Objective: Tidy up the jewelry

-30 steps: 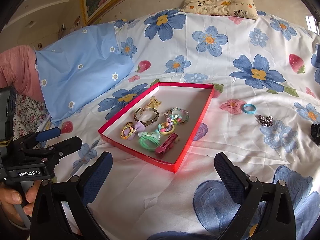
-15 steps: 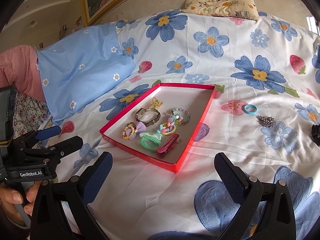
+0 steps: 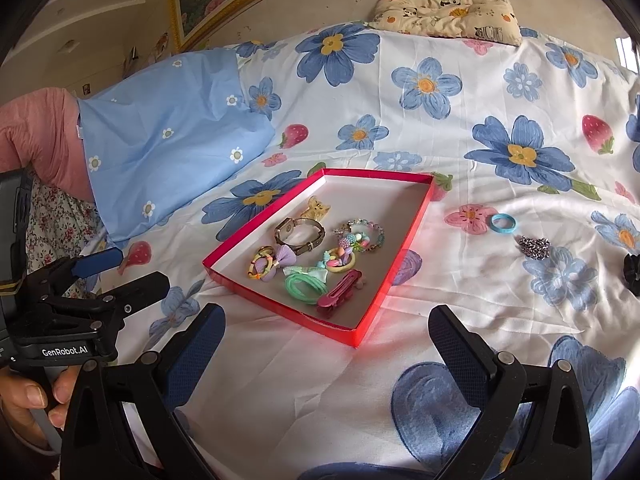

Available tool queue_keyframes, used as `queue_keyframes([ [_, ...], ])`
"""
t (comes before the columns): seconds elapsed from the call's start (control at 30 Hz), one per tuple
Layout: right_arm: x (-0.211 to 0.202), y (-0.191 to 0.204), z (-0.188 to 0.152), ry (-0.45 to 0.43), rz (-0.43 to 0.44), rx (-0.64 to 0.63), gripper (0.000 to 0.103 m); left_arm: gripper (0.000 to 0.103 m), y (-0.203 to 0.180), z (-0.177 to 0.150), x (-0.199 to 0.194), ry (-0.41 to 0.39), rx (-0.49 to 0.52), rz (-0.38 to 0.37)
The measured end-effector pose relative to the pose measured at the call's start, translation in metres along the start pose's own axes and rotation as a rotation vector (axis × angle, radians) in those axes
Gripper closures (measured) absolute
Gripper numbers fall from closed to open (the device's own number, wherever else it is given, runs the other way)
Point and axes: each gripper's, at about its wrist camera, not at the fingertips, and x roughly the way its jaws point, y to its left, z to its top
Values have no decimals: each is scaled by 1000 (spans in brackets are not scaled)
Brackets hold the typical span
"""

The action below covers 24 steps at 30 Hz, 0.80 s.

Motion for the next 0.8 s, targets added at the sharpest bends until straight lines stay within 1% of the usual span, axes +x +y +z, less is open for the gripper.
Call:
queue_keyframes([
  [0.8,0,2,0,-1,2,-2,1,0,-1,-1,0,1,3,3],
])
